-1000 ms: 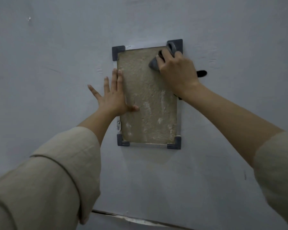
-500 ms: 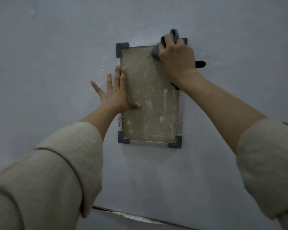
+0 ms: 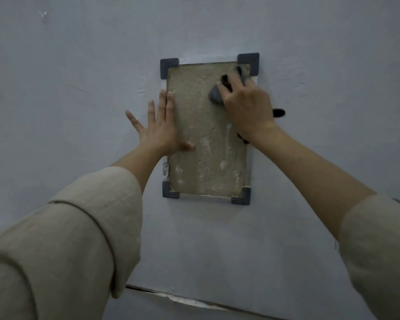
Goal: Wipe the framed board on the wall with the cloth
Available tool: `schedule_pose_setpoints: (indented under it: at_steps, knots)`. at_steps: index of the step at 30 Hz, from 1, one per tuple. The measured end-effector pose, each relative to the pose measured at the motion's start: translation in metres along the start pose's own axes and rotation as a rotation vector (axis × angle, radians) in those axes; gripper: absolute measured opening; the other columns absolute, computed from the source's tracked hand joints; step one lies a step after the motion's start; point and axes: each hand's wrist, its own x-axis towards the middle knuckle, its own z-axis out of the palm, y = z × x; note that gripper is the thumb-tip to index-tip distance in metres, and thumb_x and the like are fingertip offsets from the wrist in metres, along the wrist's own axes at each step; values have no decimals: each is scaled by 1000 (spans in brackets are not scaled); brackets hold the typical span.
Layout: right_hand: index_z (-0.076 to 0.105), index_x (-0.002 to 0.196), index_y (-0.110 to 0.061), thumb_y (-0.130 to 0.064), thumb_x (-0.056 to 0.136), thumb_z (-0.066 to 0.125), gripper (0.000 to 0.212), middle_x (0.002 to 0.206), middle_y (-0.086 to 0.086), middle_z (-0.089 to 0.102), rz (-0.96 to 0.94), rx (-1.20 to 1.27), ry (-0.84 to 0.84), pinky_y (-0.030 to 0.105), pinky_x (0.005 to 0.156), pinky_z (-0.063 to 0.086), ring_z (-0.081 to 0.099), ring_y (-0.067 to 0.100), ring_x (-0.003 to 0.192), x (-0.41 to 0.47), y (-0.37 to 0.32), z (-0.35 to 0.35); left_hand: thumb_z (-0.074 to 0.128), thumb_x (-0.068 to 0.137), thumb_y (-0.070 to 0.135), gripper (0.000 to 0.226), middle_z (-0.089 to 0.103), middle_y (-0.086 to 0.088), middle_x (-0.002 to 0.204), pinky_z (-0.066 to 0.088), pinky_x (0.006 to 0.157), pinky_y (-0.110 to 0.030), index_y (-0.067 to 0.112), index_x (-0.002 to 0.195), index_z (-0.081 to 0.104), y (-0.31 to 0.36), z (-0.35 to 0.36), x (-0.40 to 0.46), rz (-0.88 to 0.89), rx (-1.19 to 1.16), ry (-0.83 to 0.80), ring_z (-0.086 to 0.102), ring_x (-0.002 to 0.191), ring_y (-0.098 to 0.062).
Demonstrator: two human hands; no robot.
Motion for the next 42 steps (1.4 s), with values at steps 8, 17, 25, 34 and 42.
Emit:
schedule_pose_setpoints:
  at_steps: [8, 17, 25, 34, 42]
  knots:
    - [73, 98, -13, -6, 83, 31, 46, 97, 5, 69, -119, -4, 72, 19, 42, 40, 60, 19, 57, -21, 10, 8, 58, 65, 74, 129, -35, 5, 150, -15, 98, -72, 21, 140, -32, -3, 0, 0, 15, -13, 0, -22, 142, -25]
    - [76, 96, -17, -8, 76, 65, 24, 96, 5, 72, -91, 19, 89, 17, 37, 41, 60, 19, 50, -34, 6, 17, 59, 65, 73, 128, -34, 3, 150, -14, 100, -72, 20, 140, -32, 0, 0, 1, 8, 1, -8, -22, 142, -25]
    - [75, 99, -14, -4, 80, 34, 46, 97, 5, 71, -105, -4, 111, 18, 37, 38, 57, 17, 49, -81, 10, 16, 59, 65, 73, 128, -36, 5, 149, -14, 99, -72, 22, 139, -33, -2, -1, 0, 7, 1, -16, -24, 141, -25]
    - [77, 91, -21, -8, 81, 37, 43, 96, 1, 73, -57, 31, 157, 17, 37, 38, 58, 15, 49, -50, -8, 23, 60, 67, 71, 128, -34, 4, 150, -14, 99, -71, 20, 140, -31, 1, -1, -1, -3, 2, -16, -24, 141, -25]
    - [76, 99, -16, -1, 81, 36, 45, 98, 4, 72, -73, 4, 155, 18, 38, 37, 56, 17, 50, -100, -2, 21, 60, 66, 72, 128, -35, 5, 150, -15, 99, -72, 21, 140, -31, 0, -2, -1, 6, 1, -16, -25, 141, -25]
